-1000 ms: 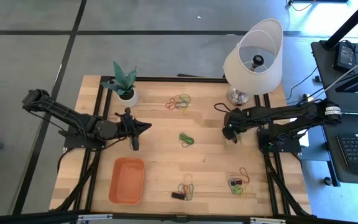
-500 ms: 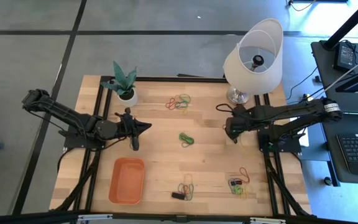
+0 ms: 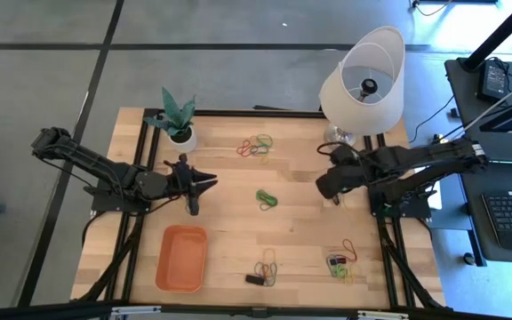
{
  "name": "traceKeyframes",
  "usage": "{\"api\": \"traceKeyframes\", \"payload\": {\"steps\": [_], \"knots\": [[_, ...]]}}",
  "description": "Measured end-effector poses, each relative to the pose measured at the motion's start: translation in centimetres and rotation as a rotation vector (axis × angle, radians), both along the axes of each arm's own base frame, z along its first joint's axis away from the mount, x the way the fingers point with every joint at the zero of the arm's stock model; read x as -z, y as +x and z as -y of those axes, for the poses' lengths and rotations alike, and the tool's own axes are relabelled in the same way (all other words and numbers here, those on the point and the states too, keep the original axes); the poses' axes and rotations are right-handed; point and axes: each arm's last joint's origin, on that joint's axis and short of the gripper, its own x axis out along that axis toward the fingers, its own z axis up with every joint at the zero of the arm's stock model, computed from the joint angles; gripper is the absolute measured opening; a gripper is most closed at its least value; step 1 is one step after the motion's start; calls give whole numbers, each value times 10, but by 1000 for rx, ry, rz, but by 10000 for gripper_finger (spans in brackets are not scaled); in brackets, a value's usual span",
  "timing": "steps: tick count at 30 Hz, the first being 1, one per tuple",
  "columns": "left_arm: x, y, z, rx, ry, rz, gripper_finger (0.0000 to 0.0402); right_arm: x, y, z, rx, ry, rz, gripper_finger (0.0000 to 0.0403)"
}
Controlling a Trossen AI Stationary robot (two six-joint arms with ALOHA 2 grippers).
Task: Pick and place rubber bands into bin
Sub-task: Put the blue rubber band into the orange bin
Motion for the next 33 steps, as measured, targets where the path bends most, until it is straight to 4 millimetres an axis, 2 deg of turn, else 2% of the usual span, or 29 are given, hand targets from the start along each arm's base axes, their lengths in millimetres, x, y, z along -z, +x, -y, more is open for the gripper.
{"api": "traceKeyframes", "payload": {"steps": [4,7,12,16,20,26,33], "knots": [[-1,0,-1,-47,8,10,146,-5,19,-8,-90,3,155,0],[-3,0,-2,-63,7,30,169,-8,38,-14,-161,-13,268,0],[-10,2,0,-27,53,80,173,-8,76,-24,-283,-52,431,0],[-27,6,1,-22,66,95,166,-3,104,-31,-377,-69,511,0],[-47,21,8,29,153,72,162,-6,127,-36,-434,-120,474,0],[-65,52,19,72,282,16,164,-28,156,-43,-539,-224,473,0],[-74,82,30,83,333,-25,158,-53,162,-44,-601,-304,511,0]]}}
